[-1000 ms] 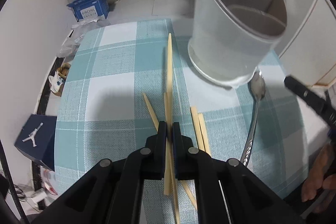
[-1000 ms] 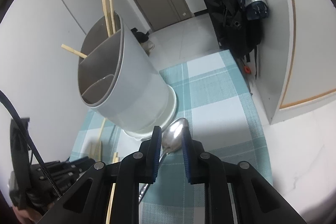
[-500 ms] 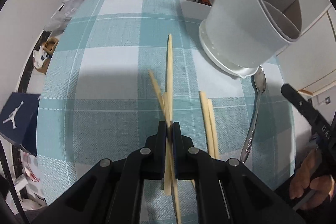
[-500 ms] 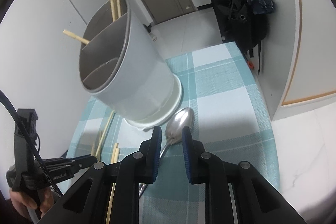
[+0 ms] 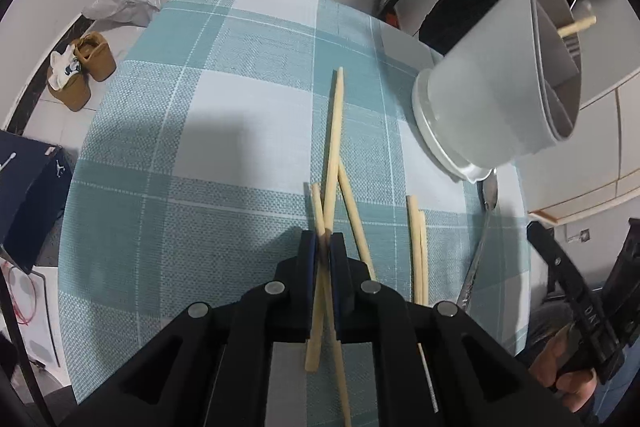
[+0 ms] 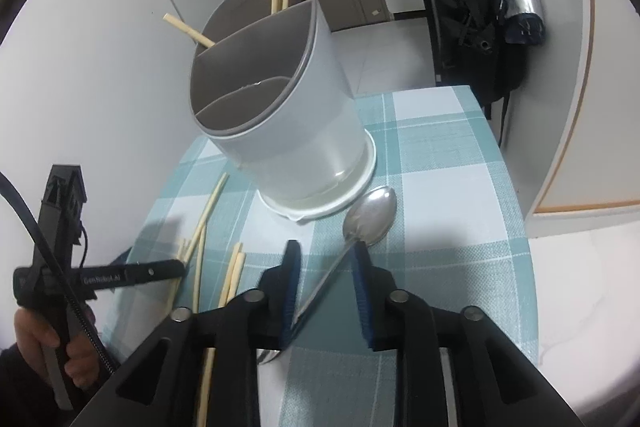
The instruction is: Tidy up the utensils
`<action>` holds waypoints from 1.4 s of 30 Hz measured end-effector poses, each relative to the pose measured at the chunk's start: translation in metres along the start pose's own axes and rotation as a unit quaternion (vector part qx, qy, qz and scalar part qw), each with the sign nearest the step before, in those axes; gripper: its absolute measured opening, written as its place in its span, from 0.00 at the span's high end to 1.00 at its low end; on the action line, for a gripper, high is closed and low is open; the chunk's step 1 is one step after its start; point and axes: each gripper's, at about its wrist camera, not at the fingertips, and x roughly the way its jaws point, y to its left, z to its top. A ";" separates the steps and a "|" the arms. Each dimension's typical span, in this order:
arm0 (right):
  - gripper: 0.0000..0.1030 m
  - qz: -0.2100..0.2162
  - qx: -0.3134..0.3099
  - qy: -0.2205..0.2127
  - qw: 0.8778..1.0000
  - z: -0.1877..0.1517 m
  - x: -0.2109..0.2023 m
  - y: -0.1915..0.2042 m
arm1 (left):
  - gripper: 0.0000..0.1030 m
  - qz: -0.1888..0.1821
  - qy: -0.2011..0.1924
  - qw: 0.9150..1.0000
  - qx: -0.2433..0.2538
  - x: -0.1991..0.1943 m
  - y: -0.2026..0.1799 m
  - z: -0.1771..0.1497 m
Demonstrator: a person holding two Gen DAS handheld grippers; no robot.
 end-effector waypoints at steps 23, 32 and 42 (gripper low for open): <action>0.53 -0.104 -0.071 0.048 0.991 0.016 0.064 0.006 | 0.65 -0.036 -0.030 0.998 -0.048 -0.013 0.021 0.010; 0.77 -0.109 -0.154 0.062 0.980 -0.003 0.056 0.022 | 0.63 -0.038 -0.041 0.997 -0.055 -0.018 0.022 0.013; 0.95 -0.038 -0.208 0.136 0.968 -0.025 0.029 0.029 | 0.63 -0.033 -0.054 0.997 -0.039 -0.025 0.018 0.010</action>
